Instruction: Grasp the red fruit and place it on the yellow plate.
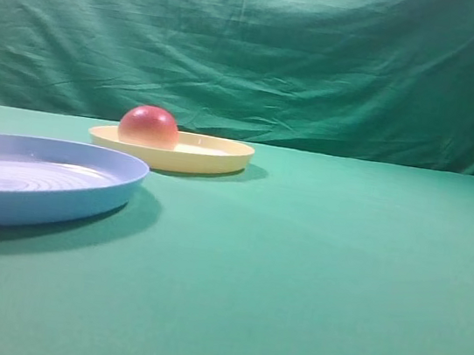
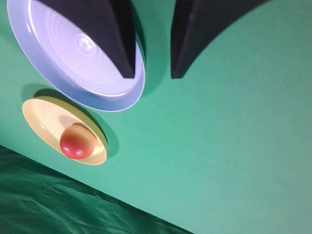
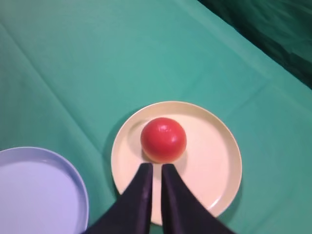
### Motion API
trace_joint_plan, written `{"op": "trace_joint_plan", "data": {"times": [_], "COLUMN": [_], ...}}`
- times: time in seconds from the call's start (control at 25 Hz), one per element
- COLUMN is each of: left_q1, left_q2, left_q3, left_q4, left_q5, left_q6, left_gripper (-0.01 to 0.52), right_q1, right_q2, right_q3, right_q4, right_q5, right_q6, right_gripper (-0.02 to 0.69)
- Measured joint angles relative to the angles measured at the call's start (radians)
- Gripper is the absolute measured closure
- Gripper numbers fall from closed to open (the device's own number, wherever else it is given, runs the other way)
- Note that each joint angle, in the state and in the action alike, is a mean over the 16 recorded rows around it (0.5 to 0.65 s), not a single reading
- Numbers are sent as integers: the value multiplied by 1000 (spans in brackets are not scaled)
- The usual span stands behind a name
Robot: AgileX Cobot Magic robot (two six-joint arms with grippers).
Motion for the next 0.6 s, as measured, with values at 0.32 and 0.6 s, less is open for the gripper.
{"op": "trace_joint_plan", "data": {"times": [0.32, 0.6], "left_q1": [0, 0], "left_q2": [0, 0], "left_q3": [0, 0], "left_q4": [0, 0], "left_q5": [0, 0], "left_q6": [0, 0], "left_gripper": [357, 357], "right_q1": [0, 0], "right_q2": [-397, -733], "right_q3": [348, 641], "right_q4": [-50, -51], "right_q5": [-84, -172], "right_q6": [94, 105], "right_gripper": [665, 665]}}
